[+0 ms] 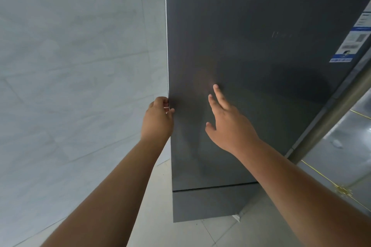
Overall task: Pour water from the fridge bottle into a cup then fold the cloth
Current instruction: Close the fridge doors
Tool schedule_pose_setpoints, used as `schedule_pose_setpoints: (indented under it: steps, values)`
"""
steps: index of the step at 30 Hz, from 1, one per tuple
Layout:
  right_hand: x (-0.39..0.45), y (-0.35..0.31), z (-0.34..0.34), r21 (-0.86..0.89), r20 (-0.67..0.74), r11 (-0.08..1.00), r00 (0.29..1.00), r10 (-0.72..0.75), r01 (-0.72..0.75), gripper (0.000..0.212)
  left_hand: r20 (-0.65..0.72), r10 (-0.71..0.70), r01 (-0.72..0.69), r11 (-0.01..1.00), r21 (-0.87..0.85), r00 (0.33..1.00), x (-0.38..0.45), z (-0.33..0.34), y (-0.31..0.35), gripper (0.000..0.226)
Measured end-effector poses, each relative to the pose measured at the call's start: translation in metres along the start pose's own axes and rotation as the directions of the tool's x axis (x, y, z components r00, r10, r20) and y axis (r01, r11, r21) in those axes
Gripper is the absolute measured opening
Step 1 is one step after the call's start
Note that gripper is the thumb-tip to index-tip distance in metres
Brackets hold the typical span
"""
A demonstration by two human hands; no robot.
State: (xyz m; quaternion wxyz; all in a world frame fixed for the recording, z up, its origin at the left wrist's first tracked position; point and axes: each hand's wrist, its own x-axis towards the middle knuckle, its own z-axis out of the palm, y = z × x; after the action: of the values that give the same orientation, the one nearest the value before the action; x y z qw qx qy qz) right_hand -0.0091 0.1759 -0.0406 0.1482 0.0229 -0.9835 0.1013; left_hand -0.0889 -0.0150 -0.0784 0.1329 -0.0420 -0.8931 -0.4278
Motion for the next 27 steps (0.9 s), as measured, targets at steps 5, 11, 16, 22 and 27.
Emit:
schedule_pose_setpoints:
  steps: [5,11,16,22,27]
  values:
    - [0.001,0.002,0.009,0.002,-0.02,1.0,1.0,0.006,-0.006,0.074,0.0,0.025,-0.025,0.999,0.023,1.0,0.003,0.002,-0.003,0.029]
    - [0.0,-0.002,0.013,0.019,-0.038,0.999,0.999,0.027,-0.026,0.072,0.003,0.026,-0.026,1.0,0.001,1.0,0.002,0.003,-0.004,0.029]
    - [-0.001,-0.002,0.012,0.048,-0.039,0.998,0.998,0.043,-0.041,0.07,0.03,0.018,-0.017,1.0,-0.006,0.999,0.003,0.004,-0.003,0.027]
    - [-0.013,0.007,0.013,0.094,0.04,0.989,0.993,0.11,-0.113,0.067,-0.021,0.096,-0.096,0.995,-0.025,0.995,-0.018,0.017,0.011,0.068]
    - [-0.028,0.027,0.014,0.082,0.062,0.981,0.983,0.173,-0.178,0.072,-0.167,0.167,-0.158,0.985,0.065,0.972,-0.035,0.026,0.023,0.085]
